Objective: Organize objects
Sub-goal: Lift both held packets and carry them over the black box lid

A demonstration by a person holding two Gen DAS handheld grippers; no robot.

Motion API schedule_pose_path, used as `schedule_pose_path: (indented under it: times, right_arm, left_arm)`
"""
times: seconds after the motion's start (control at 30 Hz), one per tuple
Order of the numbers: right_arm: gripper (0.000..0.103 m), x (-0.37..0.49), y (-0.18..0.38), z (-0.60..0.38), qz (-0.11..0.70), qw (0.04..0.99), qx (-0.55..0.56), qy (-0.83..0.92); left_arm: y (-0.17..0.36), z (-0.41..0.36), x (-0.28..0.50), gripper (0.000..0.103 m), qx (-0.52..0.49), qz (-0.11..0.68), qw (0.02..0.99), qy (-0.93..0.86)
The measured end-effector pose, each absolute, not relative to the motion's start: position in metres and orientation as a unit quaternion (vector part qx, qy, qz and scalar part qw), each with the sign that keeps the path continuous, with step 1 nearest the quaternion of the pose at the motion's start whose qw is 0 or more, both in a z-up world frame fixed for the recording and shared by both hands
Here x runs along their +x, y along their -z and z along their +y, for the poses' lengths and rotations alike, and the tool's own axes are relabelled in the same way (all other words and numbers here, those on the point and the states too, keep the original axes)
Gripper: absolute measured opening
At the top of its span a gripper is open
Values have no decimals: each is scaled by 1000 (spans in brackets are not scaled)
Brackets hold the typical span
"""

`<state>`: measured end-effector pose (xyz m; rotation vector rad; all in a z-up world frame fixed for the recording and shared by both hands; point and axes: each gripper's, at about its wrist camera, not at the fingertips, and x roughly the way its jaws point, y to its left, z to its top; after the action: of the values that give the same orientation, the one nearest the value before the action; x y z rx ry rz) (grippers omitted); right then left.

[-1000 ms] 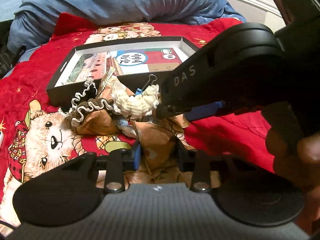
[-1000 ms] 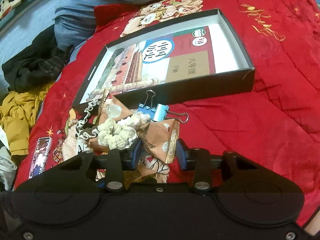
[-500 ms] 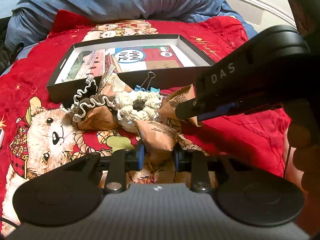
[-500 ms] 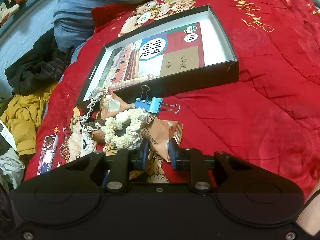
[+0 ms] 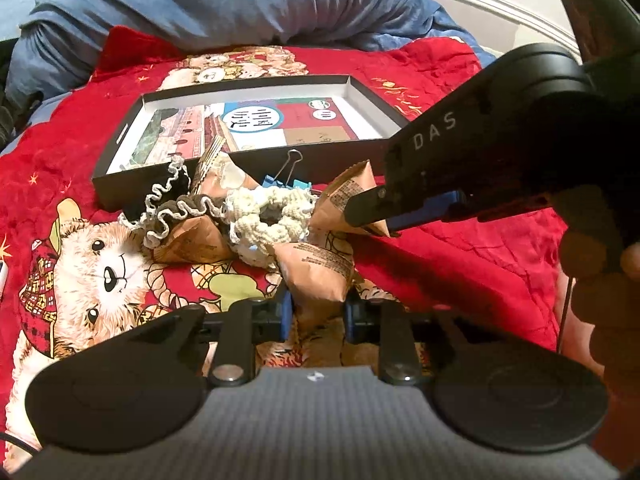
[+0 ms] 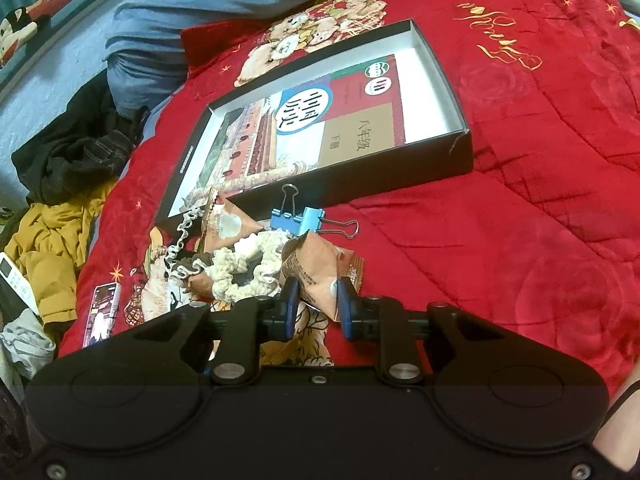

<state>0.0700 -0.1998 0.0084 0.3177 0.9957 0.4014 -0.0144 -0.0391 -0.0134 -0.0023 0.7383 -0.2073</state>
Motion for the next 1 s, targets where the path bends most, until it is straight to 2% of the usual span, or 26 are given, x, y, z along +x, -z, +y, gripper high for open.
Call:
schedule_pose_path:
  times: [1.0]
  right_arm:
    - [19, 64, -29, -208, 436, 857, 182, -204]
  left_arm:
    - [-9, -31, -29, 28, 9, 281, 955, 96]
